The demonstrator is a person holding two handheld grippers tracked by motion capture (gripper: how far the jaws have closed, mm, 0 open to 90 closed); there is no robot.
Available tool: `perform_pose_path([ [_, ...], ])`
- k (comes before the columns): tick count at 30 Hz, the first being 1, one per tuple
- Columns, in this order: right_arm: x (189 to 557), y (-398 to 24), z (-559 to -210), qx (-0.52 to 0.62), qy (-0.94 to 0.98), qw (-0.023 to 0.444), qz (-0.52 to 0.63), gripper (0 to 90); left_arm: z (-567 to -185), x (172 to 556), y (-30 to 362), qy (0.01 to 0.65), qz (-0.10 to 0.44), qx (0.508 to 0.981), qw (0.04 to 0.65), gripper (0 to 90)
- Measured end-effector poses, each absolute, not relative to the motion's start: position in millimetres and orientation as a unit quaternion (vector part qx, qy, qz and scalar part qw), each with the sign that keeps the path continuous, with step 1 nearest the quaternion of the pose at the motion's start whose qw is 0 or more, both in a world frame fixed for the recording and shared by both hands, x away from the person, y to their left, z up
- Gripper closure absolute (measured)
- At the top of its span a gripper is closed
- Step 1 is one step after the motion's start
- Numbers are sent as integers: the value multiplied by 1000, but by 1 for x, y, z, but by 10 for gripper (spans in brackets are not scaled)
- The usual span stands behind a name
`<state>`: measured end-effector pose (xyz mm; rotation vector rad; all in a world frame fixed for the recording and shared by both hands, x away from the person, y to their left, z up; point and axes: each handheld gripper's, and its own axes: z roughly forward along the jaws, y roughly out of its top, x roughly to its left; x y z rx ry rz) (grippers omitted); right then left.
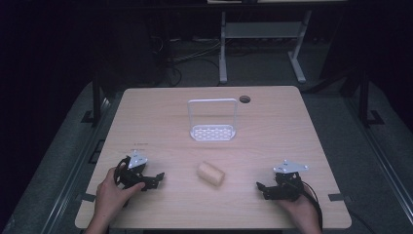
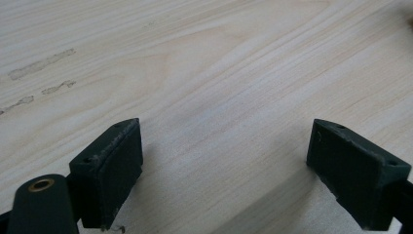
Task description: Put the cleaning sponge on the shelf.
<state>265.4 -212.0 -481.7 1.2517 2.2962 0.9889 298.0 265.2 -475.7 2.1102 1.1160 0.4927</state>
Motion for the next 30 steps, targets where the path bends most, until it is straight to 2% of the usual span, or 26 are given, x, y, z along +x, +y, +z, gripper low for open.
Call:
perform_pose_path([
  [15, 266, -210, -479, 442, 813, 163, 341, 104, -476, 296, 264, 425, 187, 815, 347, 129],
  [16, 265, -210, -477, 438, 814, 160, 345, 158, -476, 296, 264, 424, 187, 815, 347, 129],
  [30, 274, -208, -461, 423, 821, 145, 354, 158, -476, 296, 264, 425, 187, 815, 347, 130],
])
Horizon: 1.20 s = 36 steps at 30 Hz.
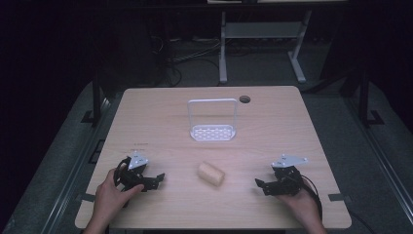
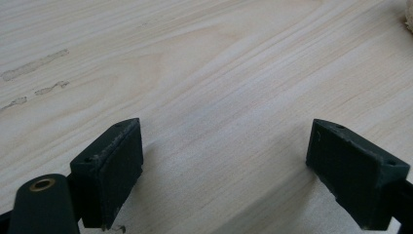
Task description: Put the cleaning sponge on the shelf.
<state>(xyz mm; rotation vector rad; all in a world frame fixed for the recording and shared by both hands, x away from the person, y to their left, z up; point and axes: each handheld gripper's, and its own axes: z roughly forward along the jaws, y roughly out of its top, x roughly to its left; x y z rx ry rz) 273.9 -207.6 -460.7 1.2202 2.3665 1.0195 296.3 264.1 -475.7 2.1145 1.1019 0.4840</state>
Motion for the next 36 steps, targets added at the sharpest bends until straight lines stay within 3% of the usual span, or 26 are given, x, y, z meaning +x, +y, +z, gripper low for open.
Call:
perform_pose_path([
  [36, 308, -171, -444, 377, 839, 131, 370, 158, -476, 296, 264, 425, 187, 815, 347, 129],
])
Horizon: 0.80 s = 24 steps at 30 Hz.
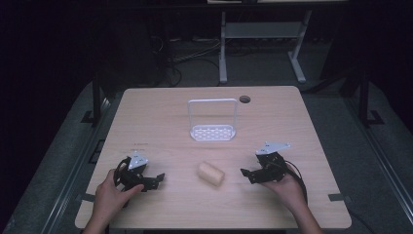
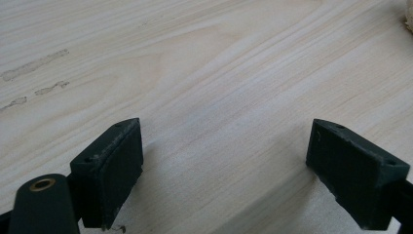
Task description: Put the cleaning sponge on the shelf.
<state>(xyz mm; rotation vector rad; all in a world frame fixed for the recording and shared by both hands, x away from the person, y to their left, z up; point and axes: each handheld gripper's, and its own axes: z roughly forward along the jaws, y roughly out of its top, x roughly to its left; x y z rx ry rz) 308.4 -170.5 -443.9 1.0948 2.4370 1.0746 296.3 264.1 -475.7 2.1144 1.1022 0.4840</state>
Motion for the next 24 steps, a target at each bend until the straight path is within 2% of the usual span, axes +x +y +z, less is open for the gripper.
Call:
perform_pose_path([
  [24, 323, -147, -429, 356, 846, 125, 377, 159, -476, 296, 264, 425, 187, 815, 347, 129],
])
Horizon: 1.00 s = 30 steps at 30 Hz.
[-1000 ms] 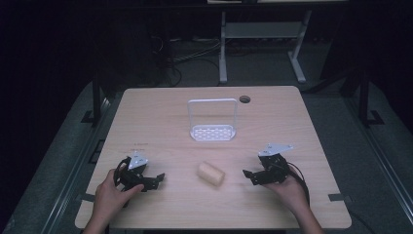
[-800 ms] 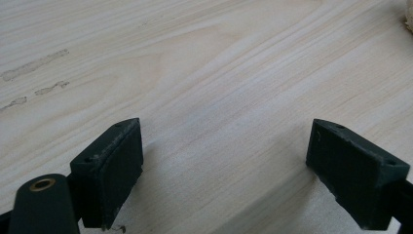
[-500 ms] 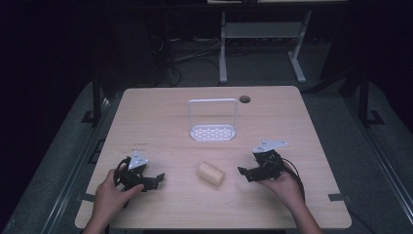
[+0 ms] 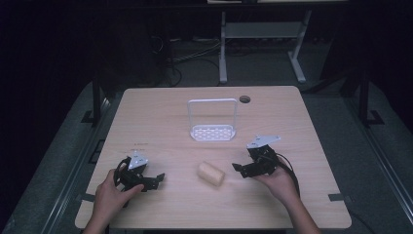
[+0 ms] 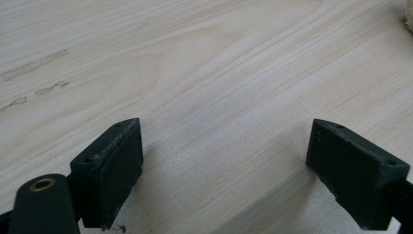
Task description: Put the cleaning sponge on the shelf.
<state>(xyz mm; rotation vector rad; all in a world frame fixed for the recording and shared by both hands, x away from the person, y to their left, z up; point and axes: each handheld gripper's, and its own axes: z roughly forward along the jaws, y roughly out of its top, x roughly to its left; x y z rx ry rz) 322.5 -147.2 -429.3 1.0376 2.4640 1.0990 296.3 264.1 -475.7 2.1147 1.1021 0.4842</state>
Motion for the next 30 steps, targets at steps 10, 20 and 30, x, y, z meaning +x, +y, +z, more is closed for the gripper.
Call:
perform_pose_path([
  [10, 330, -136, -425, 347, 848, 122, 382, 159, -476, 296, 264, 426, 187, 814, 348, 130],
  [20, 334, -126, -422, 341, 848, 114, 389, 159, -476, 296, 264, 426, 187, 814, 348, 130],
  [30, 333, -118, -424, 333, 851, 108, 391, 159, -476, 296, 264, 426, 187, 814, 348, 130],
])
